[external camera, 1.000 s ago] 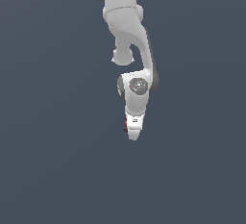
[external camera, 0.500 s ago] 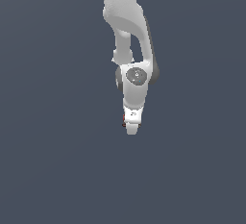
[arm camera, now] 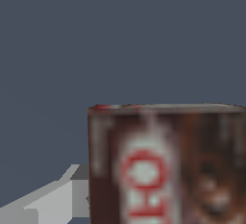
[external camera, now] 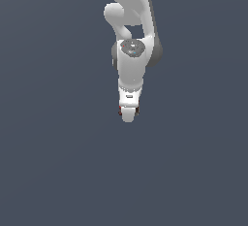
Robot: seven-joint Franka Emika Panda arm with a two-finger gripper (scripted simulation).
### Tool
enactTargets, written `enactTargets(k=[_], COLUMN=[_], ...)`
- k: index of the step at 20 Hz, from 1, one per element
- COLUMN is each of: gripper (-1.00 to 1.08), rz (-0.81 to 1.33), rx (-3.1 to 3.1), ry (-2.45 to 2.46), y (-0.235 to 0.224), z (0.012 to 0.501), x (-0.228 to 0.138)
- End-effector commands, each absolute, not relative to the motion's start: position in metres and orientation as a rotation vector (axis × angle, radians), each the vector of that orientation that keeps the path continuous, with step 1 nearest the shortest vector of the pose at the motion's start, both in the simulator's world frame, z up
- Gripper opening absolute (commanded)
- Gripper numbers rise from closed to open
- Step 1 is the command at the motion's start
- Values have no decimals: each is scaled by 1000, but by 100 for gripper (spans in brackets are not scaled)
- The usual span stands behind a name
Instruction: Pick up the object and move it to a goal position.
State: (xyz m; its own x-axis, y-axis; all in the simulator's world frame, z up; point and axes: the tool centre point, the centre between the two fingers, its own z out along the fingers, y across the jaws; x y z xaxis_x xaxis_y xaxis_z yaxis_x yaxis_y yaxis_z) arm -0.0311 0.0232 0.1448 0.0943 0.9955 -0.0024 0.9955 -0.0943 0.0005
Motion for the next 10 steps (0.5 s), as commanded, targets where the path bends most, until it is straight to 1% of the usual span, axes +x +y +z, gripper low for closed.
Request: enactTargets(k=[1,10], gripper=[-100,-100], rz=[-2,2], rx=[2322,2323], ry=[2114,2116], y=[17,-5], z=[172,270], x=[-37,-53])
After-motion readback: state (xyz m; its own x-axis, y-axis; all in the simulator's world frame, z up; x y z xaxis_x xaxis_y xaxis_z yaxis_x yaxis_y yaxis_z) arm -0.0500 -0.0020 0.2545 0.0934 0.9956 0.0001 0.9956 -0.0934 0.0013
